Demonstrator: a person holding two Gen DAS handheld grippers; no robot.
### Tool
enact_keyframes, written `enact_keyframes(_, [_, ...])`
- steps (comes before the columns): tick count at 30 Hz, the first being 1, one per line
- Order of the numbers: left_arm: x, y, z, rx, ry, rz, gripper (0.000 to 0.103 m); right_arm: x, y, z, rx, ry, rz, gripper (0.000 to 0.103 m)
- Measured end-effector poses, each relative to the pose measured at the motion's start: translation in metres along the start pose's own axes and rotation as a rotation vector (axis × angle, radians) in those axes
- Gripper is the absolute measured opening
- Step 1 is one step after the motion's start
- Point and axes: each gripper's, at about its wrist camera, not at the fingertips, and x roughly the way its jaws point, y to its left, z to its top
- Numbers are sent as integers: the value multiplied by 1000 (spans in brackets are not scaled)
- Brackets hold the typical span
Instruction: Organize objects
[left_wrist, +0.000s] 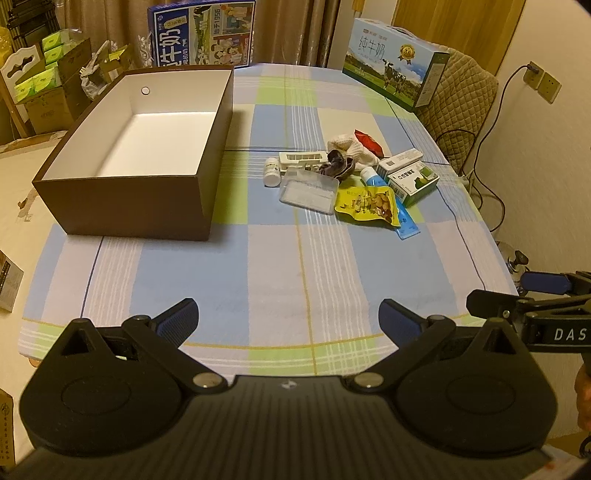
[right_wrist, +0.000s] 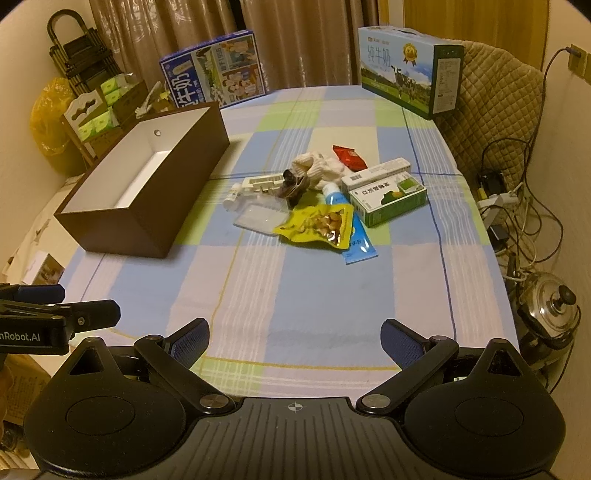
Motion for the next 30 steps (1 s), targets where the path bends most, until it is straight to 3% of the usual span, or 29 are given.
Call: enact_keyframes(30, [46,-17,40,-26,59,-26,102,35,-48,32,39,46,2,97])
